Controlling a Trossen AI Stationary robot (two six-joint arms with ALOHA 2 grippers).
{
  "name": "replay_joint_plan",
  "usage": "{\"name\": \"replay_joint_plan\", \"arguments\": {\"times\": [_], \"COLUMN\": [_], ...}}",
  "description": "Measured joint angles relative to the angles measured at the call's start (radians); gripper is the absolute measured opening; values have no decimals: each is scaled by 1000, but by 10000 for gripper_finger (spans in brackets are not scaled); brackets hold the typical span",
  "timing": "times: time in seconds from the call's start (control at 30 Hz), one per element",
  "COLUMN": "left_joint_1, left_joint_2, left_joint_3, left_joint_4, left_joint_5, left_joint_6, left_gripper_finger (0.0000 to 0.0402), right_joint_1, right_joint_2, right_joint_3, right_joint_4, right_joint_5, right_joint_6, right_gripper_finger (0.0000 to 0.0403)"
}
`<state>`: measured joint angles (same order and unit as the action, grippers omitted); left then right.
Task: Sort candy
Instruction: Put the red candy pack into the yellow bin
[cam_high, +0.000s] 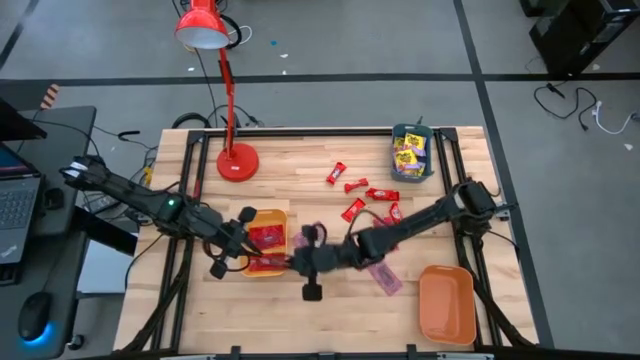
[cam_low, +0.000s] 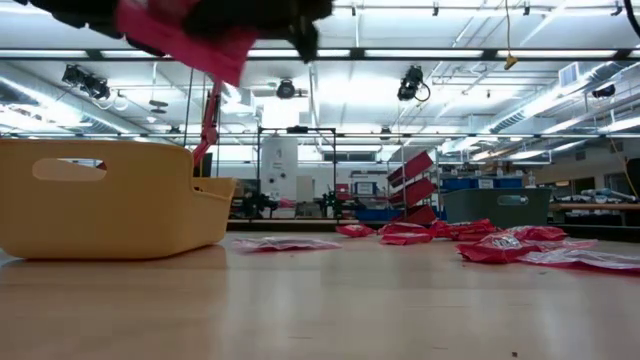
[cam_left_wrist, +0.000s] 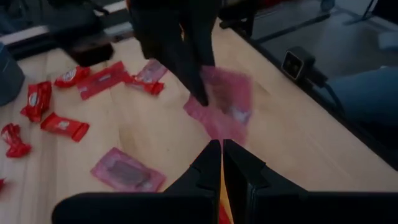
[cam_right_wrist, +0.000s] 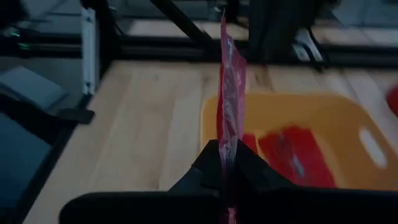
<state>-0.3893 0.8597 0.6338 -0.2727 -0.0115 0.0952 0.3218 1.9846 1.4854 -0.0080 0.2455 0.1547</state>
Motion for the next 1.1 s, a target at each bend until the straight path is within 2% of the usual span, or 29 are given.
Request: {"name": "replay_joint_plan", "arguments": {"times": [0.3,0.37,0.43,0.53,0.77,0.93,1.1], "left_joint_1": [0,1,1,2,1,1,5], "left_joint_2": [5,5,4,4,4,18,35], "left_joint_3": [0,0,0,0,0,0,0], "left_joint_4": [-19,-28,-39,-46,-56,-56,-33], "left_joint_5": [-29,-59,-132,-209,-220,-239,-318], "left_joint_6": [-54,-64,-75,-92,-134,-158,-150], "left_gripper_finger": [26,36,54,88,159,180,183], "right_joint_1": [-97,-103,-109,-116,-146,-175,-204], "right_joint_2": [-1,-1,-1,-1,-20,-49,-54], "right_joint_3": [0,0,0,0,0,0,0], "right_joint_4": [-41,-65,-79,-118,-203,-201,-181], "right_joint_5": [-162,-197,-216,-216,-194,-177,-196], "right_joint_6": [-114,-119,-121,-124,-154,-203,-260], "right_gripper_finger": [8,8,8,8,8,8,8]}}
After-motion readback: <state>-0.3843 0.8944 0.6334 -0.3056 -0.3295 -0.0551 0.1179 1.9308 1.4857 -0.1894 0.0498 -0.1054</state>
